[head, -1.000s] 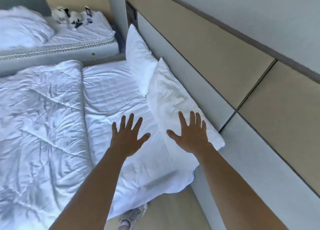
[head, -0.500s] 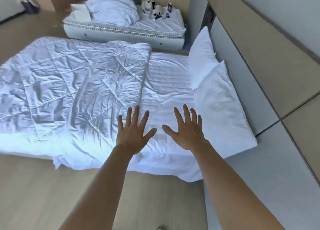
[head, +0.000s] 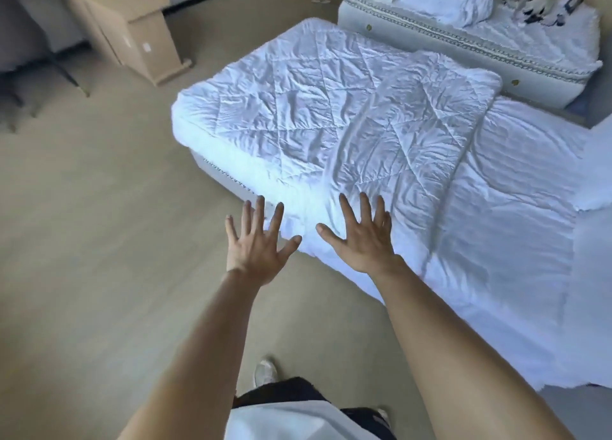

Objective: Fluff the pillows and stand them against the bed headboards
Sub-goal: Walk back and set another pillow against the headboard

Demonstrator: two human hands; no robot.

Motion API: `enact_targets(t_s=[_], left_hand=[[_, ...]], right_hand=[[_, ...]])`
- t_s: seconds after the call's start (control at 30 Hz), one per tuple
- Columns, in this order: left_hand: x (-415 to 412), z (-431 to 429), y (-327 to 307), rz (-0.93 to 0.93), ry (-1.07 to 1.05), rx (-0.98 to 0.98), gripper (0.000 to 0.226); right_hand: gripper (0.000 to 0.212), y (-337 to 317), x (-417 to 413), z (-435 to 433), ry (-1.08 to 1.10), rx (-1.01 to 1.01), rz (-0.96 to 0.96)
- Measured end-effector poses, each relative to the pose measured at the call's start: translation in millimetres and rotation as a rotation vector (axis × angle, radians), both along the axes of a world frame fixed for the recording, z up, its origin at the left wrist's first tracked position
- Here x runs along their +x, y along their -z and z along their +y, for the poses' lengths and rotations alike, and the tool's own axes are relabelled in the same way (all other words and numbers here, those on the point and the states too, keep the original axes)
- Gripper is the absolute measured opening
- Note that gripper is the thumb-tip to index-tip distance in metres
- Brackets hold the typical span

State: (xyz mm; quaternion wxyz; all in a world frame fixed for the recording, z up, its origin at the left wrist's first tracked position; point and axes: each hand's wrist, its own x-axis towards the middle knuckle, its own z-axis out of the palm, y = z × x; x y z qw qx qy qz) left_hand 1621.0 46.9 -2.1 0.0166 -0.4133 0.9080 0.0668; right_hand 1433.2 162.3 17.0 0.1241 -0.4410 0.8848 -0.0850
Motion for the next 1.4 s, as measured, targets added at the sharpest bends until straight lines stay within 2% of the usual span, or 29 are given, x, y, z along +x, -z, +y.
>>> enact_targets(t_s=[0.13,0.23,0.57,0.77,0.97,1.4], left_hand=[[94.6,-56.0,4.8,-0.039,-0.157,0.026,0.085],[154.7,-89.2,10.9,-0.055,-0.262,0.051,0.085],[264.9,-203.3,53.3,-0.075,-0.538,0.121,0.088],[290.4,-320.0,68.2,-0.129,-0.625,0.166,0.088],[303.2,-442.9,60.1,-0.154,-0.649,0.198,0.087],[286.2,-725.3,71.4,-0.157,-0.498,0.224,0.086]], right_hand=[[0.099,15.1,79.9,-79.4,-0.103,0.014,-0.021],[0.095,24.0,128.1,-133.8,-0.182,0.064,-0.027],[0.092,66.2,228.9,-310.1,-0.494,0.095,0.013],[0.092,93.4,261.4,-442.5,-0.559,0.124,0.034],[0.093,90.0,275.7,-571.8,-0.549,0.153,0.016],[0.092,97.8,252.0,-839.9,-0.408,0.147,0.027]])
